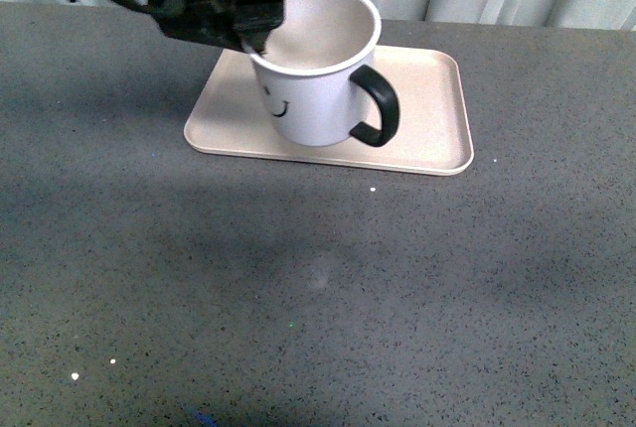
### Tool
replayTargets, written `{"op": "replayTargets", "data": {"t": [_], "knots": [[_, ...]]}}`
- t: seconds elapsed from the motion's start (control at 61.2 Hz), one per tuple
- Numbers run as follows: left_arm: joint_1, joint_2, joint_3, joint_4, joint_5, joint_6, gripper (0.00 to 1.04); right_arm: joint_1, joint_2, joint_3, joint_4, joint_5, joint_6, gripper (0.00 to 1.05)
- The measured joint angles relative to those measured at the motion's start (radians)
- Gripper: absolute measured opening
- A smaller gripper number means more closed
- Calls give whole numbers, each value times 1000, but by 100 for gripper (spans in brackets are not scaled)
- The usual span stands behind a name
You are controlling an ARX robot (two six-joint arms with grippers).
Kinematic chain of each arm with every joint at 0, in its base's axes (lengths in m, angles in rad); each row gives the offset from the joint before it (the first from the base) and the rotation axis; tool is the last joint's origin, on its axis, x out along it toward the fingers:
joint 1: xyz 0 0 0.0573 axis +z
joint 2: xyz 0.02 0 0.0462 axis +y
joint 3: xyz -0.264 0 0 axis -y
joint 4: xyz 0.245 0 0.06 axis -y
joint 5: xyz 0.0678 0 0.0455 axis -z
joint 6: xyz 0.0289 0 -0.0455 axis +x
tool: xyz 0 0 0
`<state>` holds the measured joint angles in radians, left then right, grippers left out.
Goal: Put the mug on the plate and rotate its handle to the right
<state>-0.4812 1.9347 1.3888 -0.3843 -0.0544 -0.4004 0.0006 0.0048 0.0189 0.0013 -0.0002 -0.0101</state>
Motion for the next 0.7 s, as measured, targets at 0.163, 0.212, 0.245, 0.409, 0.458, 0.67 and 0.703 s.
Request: {"op": "replayTargets", "data": {"t": [0.163,0.212,0.245,0.409,0.458,0.67,0.703], "knots": [[-18,149,172,-47,-1,-6,2,0,0,0,0,0,0,96],[-22,190,222,-63,-1,-5,2,0,0,0,0,0,0,95],[-24,220,259,-78,-2,-4,2,0,0,0,0,0,0,96],[-26,328,410,-133,-5,17,2,0,0,0,0,0,0,96],[-26,346,438,-143,-5,23,2,0,0,0,0,0,0,95],[-26,419,537,-195,-14,61,2,0,0,0,0,0,0,96],[-26,428,547,-201,-15,65,2,0,0,0,0,0,0,96]]}}
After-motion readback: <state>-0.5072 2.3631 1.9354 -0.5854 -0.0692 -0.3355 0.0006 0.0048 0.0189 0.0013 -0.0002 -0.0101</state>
